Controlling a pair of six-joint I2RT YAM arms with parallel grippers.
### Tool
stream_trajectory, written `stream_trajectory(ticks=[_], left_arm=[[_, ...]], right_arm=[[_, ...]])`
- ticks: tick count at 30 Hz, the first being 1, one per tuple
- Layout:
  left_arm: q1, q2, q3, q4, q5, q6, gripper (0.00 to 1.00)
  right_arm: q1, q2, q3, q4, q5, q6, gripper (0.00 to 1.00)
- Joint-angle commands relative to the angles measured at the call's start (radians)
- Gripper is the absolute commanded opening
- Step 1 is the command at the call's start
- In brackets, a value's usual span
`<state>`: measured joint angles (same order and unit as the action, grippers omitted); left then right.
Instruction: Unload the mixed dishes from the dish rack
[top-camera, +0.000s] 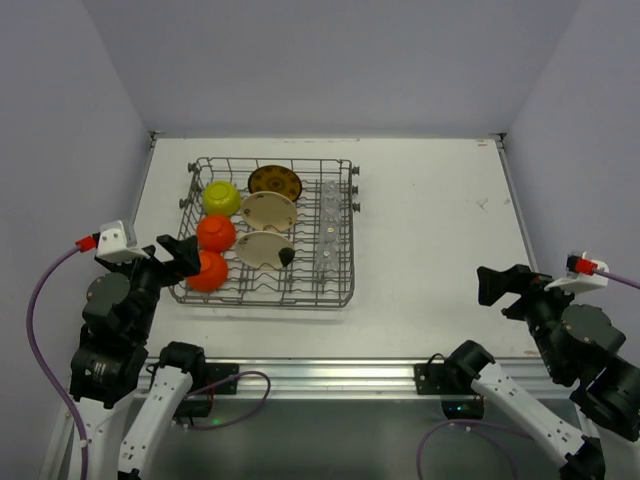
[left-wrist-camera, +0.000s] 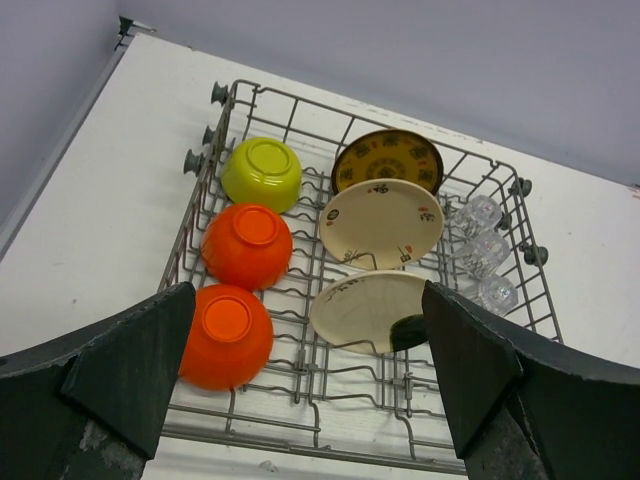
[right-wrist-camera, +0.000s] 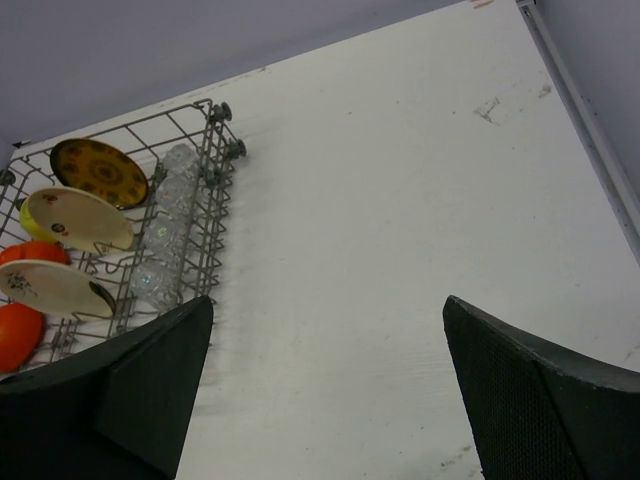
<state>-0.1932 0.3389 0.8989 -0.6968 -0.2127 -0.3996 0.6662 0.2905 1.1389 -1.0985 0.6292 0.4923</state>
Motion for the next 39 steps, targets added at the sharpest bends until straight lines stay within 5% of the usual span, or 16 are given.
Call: stream_trajectory(ticks=[1, 13, 21, 28, 34, 39], left_arm=[[-0.006, 0.012, -0.005, 0.039, 0.007, 0.022, 1.00], [-0.006, 0.159, 0.040, 0.091, 0.114, 0.002, 1.00], [-0.008, 0.591, 0.277, 0.082, 0.521, 0.053, 1.00], [-0.120, 0.807, 0.569, -0.093, 0.219, 0.197, 1.00], [-0.328, 0.847, 0.539, -0.024, 0.110, 0.540, 1.00], [-0.365, 0.940, 0.523, -0.087, 0.105, 0.720, 1.00]], right_arm=[[-0.004, 0.024, -0.004, 0.009, -0.006, 0.002, 0.99], [-0.004, -0.030, -0.100, 0.133, -0.126, 0.005, 0.99], [-0.004, -0.050, -0.189, 0.218, -0.243, 0.003, 0.99], [-0.004, 0.019, -0.188, 0.232, -0.315, -0.026, 0.99], [-0.004, 0.029, -0.200, 0.253, -0.352, -0.035, 0.99], [-0.004, 0.009, -0.203, 0.259, -0.382, -0.038, 0.99]])
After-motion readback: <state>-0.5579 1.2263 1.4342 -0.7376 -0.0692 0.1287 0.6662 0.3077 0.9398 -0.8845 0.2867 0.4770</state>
